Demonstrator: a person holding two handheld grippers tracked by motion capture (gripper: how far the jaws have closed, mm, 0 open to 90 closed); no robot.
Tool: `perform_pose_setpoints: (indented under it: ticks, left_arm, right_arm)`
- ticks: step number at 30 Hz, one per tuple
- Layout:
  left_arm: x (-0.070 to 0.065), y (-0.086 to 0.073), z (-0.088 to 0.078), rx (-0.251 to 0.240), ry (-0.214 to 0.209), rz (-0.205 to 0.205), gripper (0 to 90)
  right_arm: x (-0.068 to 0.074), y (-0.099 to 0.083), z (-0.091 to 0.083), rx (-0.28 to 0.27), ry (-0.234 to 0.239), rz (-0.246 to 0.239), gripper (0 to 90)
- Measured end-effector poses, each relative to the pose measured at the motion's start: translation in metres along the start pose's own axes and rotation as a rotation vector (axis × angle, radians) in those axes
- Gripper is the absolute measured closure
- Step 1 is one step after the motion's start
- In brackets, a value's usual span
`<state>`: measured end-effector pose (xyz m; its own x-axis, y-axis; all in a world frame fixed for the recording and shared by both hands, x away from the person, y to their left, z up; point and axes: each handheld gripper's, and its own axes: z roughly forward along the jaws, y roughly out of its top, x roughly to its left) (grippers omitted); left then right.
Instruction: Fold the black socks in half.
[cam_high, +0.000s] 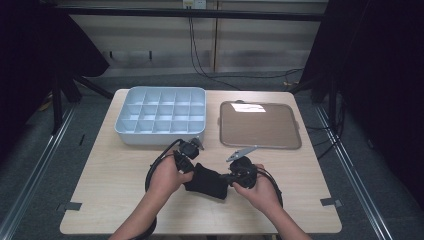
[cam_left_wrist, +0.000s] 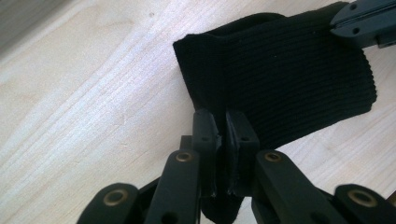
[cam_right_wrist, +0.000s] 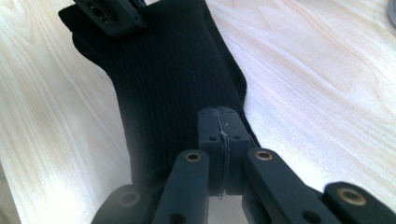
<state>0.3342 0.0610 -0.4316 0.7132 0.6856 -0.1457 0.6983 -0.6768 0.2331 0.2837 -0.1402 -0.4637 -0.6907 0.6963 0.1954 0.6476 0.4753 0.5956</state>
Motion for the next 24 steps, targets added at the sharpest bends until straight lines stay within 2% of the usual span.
perform_pose_setpoints:
  ticks: [4, 7, 9, 14, 17, 24]
  left_arm:
    - [0.001, -0.001, 0.001, -0.001, 0.003, -0.002, 83.7]
    - [0.0, -0.001, -0.001, -0.002, -0.01, -0.004, 83.7]
    - [-0.005, 0.001, -0.005, -0.018, -0.017, 0.006, 83.7]
    - [-0.011, 0.006, -0.01, -0.021, -0.041, 0.032, 83.6]
    - [-0.019, 0.009, -0.009, -0.036, -0.057, 0.036, 83.6]
    - [-0.027, 0.013, -0.005, -0.033, -0.086, 0.051, 83.6]
  right_arm:
    - [0.0, -0.001, -0.002, 0.002, -0.002, 0.008, 89.7]
    - [0.0, -0.002, 0.0, 0.0, 0.004, 0.006, 90.0]
    - [0.001, -0.003, 0.005, 0.003, 0.003, 0.005, 90.0]
    - [0.005, -0.002, 0.01, -0.007, 0.009, 0.008, 90.0]
    - [0.006, -0.001, 0.014, -0.008, 0.008, 0.005, 90.0]
    - [0.007, -0.001, 0.015, -0.008, 0.008, 0.011, 90.0]
